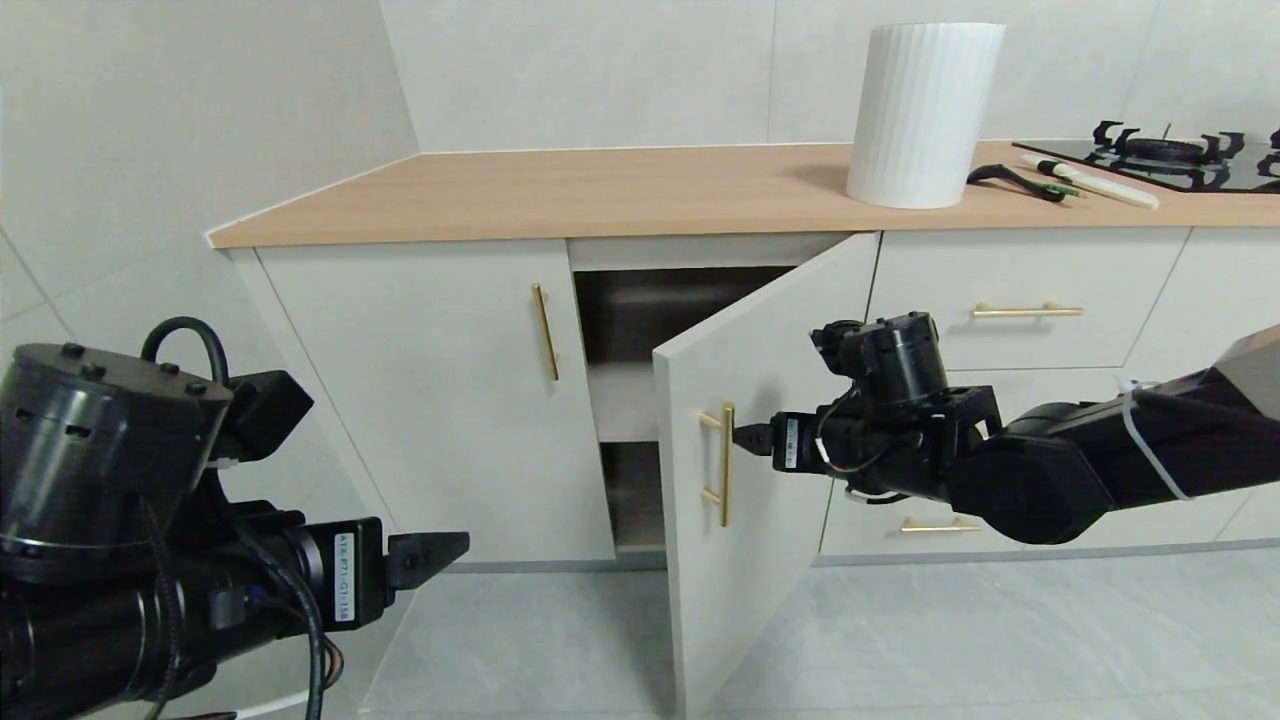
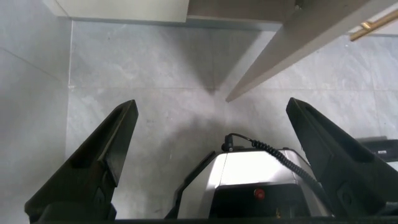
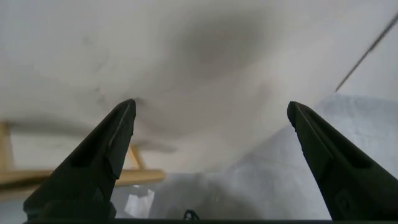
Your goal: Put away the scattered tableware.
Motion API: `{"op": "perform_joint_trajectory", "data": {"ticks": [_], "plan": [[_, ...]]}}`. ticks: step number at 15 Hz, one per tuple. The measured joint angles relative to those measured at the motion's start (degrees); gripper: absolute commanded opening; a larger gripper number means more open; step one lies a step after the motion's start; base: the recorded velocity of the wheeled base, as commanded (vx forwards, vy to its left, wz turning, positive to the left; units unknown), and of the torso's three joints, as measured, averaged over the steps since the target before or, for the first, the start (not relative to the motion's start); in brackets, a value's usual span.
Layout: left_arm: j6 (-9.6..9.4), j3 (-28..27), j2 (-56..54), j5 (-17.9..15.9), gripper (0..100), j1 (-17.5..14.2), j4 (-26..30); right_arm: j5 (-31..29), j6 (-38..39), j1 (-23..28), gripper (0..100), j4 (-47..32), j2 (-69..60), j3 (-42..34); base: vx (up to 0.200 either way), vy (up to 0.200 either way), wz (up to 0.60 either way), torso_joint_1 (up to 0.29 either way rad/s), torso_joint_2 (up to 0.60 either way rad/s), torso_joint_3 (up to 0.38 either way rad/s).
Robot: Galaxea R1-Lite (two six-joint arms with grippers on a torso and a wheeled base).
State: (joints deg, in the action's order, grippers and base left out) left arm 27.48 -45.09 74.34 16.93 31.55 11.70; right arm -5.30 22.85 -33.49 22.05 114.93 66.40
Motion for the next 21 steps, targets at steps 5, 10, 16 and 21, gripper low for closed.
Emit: {"op": "perform_joint_trajectory", "data": {"ticks": [5,10,16,21], "plan": [[0.07,0.0,0.0,0.0,100,0.0,-0.1,-1.1,2.1,-0.9,100,3.3,1.7,-0.1,0.12,0.0,0.0,0.004,0.0,0.0],[0.09,-0.1,0.0,0.0,100,0.0,-0.1,-1.4,7.3,-3.3,100,3.4,2.1,1.2,0.0,0.0,0.0,0.0,0.0,0.0],[0.05,0.0,0.0,-0.1,100,0.0,-0.1,-12.0,15.3,-4.7,100,3.3,7.9,11.6,0.0,0.0,0.0,0.0,0.0,0.0],[0.02,0.0,0.1,-0.1,100,0.0,-0.1,-14.3,18.9,-3.3,100,3.4,11.8,16.8,0.0,0.0,0.0,0.0,0.0,0.0]]}}
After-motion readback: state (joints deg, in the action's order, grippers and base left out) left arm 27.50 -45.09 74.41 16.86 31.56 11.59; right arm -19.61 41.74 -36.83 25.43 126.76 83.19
